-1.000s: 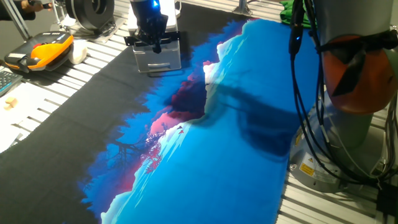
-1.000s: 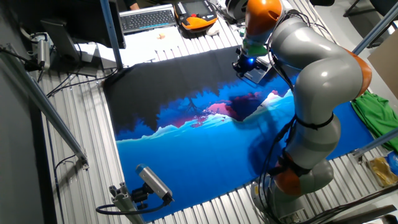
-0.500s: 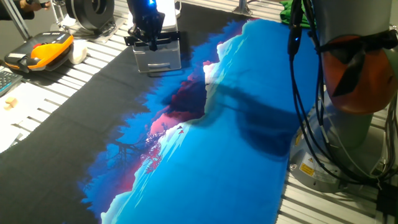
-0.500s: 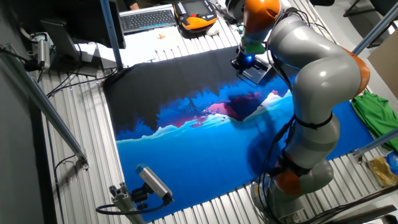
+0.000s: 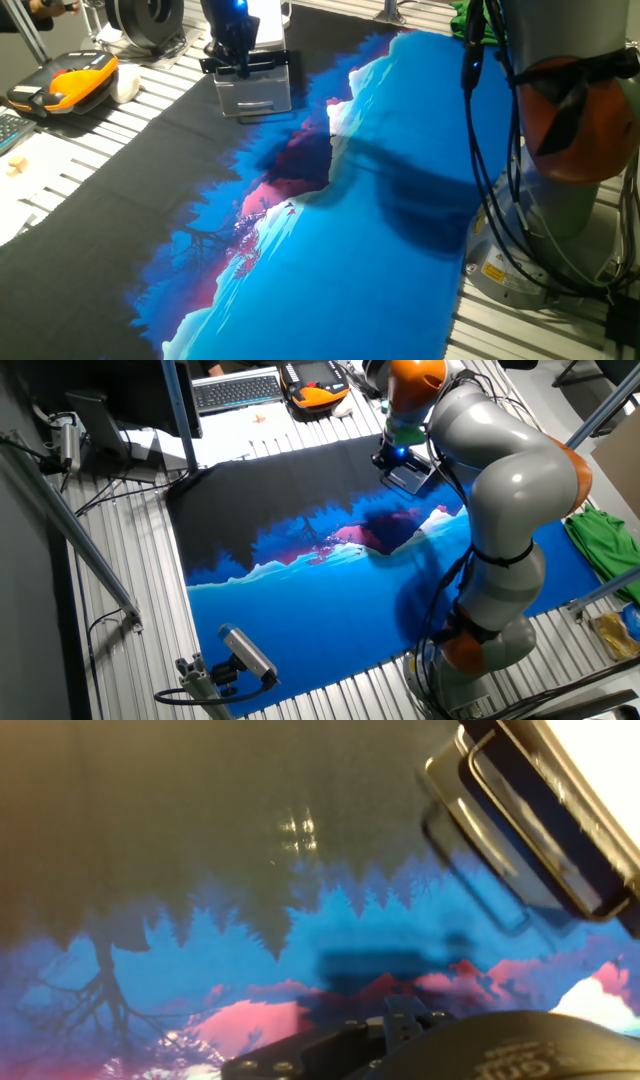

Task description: Grasp the handle and open the drawer

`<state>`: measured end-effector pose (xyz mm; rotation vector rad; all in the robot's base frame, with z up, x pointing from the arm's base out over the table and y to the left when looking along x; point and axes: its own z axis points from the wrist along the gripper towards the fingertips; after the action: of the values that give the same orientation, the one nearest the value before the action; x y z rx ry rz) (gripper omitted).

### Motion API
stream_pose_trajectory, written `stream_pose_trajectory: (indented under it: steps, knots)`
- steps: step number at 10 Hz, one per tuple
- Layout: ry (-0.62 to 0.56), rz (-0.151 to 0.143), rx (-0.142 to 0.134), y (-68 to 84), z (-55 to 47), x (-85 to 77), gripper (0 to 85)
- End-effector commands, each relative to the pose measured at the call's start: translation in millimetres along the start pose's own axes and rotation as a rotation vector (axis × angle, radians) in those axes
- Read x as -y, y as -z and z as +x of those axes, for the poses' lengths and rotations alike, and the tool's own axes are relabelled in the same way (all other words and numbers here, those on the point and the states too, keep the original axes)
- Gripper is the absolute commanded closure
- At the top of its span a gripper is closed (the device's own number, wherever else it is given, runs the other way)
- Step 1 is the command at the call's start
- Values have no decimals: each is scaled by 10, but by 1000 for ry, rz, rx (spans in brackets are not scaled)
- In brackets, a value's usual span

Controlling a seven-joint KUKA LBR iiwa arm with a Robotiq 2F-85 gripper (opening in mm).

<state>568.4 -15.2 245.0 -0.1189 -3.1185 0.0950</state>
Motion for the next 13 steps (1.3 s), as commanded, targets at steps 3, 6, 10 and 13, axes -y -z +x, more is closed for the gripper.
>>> stream_pose_trajectory:
  steps: [3, 6, 10, 13]
  knots:
    - [80, 26, 6, 8, -76, -13, 850]
    - [159, 5, -1, 3, -178, 23, 850]
    - [282, 52, 36, -17, -211, 24, 850]
    - [345, 71, 54, -15, -232, 46, 850]
